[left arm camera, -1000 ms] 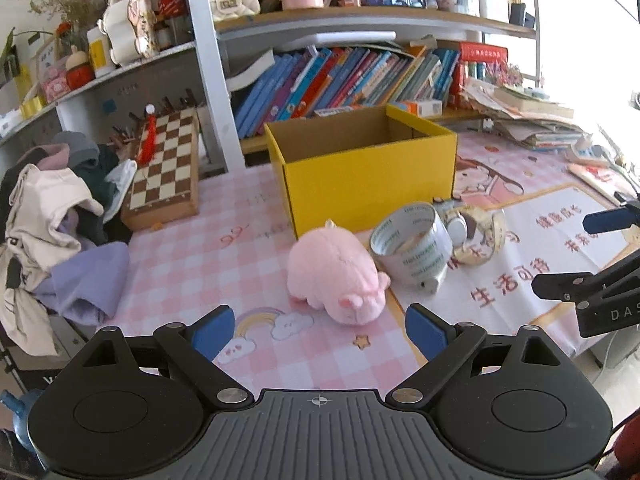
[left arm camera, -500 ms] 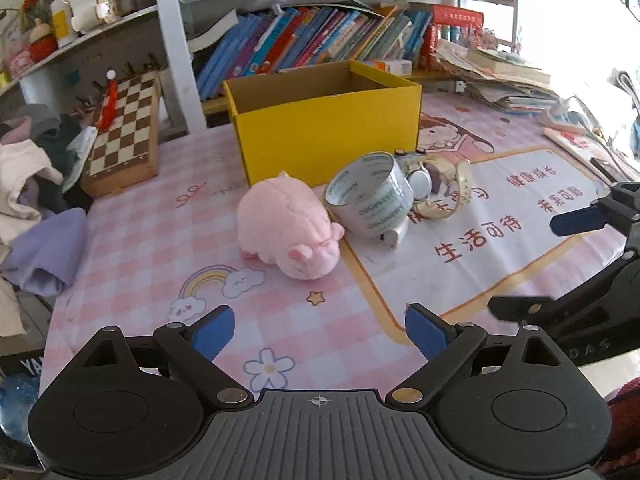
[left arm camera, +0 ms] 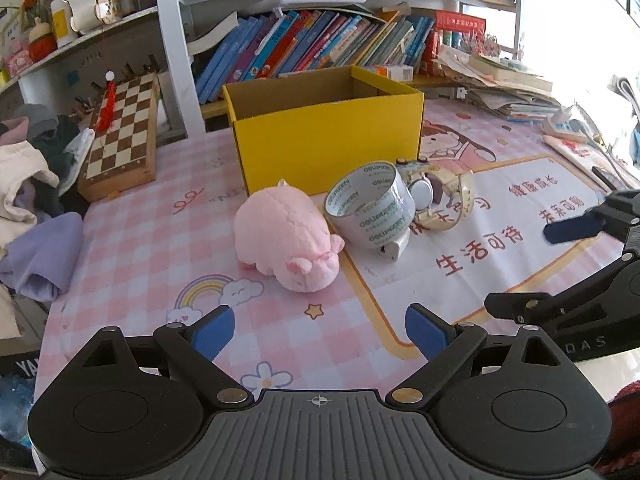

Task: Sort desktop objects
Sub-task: 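Move the left tool toward the pink plush pig while the right tool approaches the cream watch, then close the left tool on the pink plush pig while the right tool grasps the cream watch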

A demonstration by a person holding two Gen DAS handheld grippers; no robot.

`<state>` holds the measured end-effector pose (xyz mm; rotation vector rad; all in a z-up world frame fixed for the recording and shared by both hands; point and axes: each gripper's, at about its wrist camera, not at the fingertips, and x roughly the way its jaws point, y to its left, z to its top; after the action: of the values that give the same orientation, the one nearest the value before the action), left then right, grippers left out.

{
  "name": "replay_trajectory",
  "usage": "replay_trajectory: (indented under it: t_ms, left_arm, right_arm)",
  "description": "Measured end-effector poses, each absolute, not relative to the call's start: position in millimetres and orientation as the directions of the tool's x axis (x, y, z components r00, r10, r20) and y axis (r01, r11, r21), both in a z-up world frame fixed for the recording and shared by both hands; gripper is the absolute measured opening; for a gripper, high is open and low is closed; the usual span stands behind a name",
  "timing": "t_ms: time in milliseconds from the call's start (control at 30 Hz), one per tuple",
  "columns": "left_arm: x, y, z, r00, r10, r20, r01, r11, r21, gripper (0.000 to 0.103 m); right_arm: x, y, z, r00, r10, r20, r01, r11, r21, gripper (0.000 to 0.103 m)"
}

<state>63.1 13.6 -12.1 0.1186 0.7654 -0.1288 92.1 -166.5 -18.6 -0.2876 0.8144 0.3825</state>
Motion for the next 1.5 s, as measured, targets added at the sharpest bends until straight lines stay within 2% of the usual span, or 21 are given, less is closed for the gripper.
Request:
replay_trajectory:
  t_ms: [33, 67, 500, 833, 1100, 1367, 1500]
  left_arm:
    - [64.3, 13.9, -12.1, 0.715, -0.072, -0.695, 0.157, 0.986, 0.059, 0.094]
    - [66.1, 14.0, -12.2, 0.715, -0.068, -0.696, 0.153, 0.986, 0.060, 0.094]
    - [89.9, 17.7, -11.3, 0.735, -0.029, -0.678, 0.110, 0.991, 0.077, 0.094]
    - [109.5, 15.3, -14.5, 0.735, -0.009, -0.678, 0.090, 0.992, 0.085, 0.093]
    - [126.4, 18.2, -21.4, 0.724, 0.024, -0.689, 0.043, 0.996, 0.079, 0.092]
    - [146.3, 23.9, -31.7, 0.692, 0.019, -0.721, -0.013, 1.000, 0.014, 0.086]
    - [153.3, 23.9, -36.3, 0.682, 0.034, -0.730, -0.029, 0.999, 0.020, 0.082]
  right_arm:
    - [93.6, -166.5, -18.7, 0.623, 0.218, -0.751, -0.436, 0.894, -0.101, 0.067]
    - [95.6, -166.9, -18.7, 0.621, 0.219, -0.752, -0.434, 0.895, -0.099, 0.065]
    - [126.8, -165.2, -13.9, 0.626, 0.233, -0.744, -0.448, 0.889, -0.099, 0.065]
    - [154.9, -168.8, -18.9, 0.611, 0.215, -0.762, -0.438, 0.894, -0.098, 0.058]
    - [169.7, -168.6, -22.0, 0.602, 0.221, -0.768, -0.460, 0.881, -0.107, 0.058]
    - [185.0, -166.4, -27.1, 0.585, 0.228, -0.779, -0.497, 0.859, -0.122, 0.058]
    - [194.8, -167.2, -31.6, 0.564, 0.227, -0.794, -0.506, 0.855, -0.115, 0.058]
